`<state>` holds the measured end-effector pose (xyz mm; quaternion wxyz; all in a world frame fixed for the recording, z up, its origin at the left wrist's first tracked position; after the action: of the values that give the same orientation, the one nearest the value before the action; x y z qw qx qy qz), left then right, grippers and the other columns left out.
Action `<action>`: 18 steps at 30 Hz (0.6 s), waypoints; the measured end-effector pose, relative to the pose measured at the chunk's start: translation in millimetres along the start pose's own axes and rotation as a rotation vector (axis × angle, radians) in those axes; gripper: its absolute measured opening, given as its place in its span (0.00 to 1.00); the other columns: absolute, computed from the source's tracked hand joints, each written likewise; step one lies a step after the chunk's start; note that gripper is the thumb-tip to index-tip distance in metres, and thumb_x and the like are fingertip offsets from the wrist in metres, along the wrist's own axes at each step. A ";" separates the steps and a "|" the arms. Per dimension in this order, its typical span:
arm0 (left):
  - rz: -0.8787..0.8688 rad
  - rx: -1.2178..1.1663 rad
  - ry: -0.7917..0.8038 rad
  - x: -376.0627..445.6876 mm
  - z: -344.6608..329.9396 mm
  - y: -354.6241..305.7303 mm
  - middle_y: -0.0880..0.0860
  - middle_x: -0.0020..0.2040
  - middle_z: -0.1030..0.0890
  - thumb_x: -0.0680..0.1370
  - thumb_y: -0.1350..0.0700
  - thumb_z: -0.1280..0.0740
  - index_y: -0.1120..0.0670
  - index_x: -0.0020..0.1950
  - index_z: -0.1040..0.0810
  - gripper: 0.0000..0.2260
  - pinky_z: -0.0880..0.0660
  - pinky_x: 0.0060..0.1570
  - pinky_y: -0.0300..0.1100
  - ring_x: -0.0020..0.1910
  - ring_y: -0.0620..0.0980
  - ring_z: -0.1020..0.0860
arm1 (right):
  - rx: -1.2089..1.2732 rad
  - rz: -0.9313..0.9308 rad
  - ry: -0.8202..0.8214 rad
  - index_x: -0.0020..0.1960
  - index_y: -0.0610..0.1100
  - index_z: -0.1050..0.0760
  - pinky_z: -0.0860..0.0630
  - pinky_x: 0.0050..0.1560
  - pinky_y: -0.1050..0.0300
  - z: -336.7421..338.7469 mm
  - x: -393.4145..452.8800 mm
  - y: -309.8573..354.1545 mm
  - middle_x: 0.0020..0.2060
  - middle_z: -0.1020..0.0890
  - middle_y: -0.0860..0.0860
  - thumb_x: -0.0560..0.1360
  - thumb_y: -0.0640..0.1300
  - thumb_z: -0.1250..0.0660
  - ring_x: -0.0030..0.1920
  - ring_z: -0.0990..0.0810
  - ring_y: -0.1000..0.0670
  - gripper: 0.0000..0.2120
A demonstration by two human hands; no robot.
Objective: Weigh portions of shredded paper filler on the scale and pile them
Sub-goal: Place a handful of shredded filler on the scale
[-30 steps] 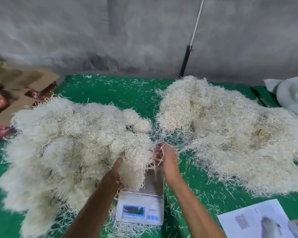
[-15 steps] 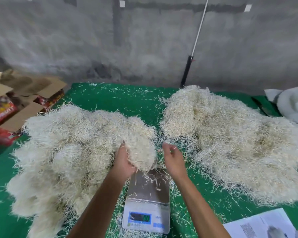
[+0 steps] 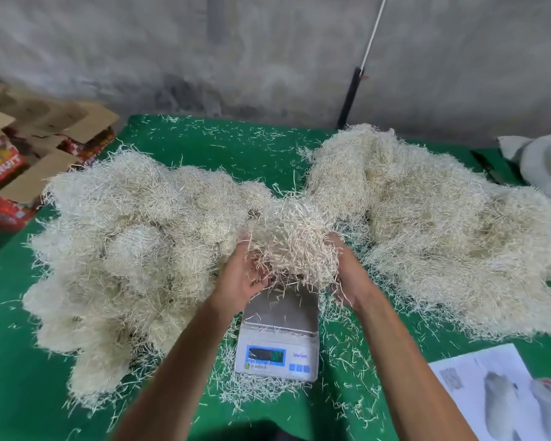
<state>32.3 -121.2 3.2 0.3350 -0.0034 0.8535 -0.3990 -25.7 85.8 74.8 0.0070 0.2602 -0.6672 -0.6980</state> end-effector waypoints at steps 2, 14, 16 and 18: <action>0.128 -0.142 0.063 2.5 10.9 13.8 0.59 0.65 0.25 0.79 0.44 0.32 0.56 0.66 0.26 0.21 0.19 0.46 0.53 0.57 0.60 0.23 | 0.002 -0.005 -0.002 0.83 0.53 0.44 0.48 0.79 0.37 -0.8 2.4 -6.9 0.82 0.42 0.48 0.84 0.65 0.48 0.82 0.44 0.42 0.31; 0.160 0.697 -0.021 6.6 64.7 54.7 0.50 0.43 0.13 0.77 0.51 0.28 0.52 0.46 0.14 0.06 0.23 0.41 0.43 0.37 0.48 0.18 | -0.938 0.207 0.108 0.75 0.46 0.29 0.29 0.74 0.47 -0.8 47.2 -101.4 0.73 0.26 0.48 0.77 0.32 0.31 0.71 0.26 0.47 0.28; 0.055 0.691 -0.029 9.1 73.4 56.5 0.48 0.40 0.14 0.76 0.48 0.27 0.50 0.45 0.14 0.07 0.24 0.38 0.43 0.32 0.45 0.22 | -0.996 0.400 0.023 0.70 0.50 0.24 0.37 0.78 0.52 -0.9 42.7 -100.9 0.75 0.31 0.56 0.74 0.27 0.34 0.75 0.35 0.54 0.29; -0.084 0.587 -0.056 9.0 76.3 57.6 0.49 0.39 0.15 0.77 0.48 0.29 0.49 0.45 0.16 0.06 0.24 0.34 0.40 0.31 0.43 0.22 | -0.972 0.491 0.020 0.64 0.55 0.22 0.33 0.76 0.53 -3.2 37.5 -99.9 0.74 0.30 0.58 0.76 0.30 0.36 0.73 0.32 0.56 0.25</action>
<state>84.2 -136.2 -76.2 0.3281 0.0472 0.6911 -0.6423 -23.2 80.4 -31.8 0.2956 0.0702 -0.3085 -0.9014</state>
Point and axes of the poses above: each hand's wrist, its own x-axis towards the middle knuckle, its own z-axis out of the back of the hand, y = z × x, the point moved 1 cm from there along x, towards the middle knuckle
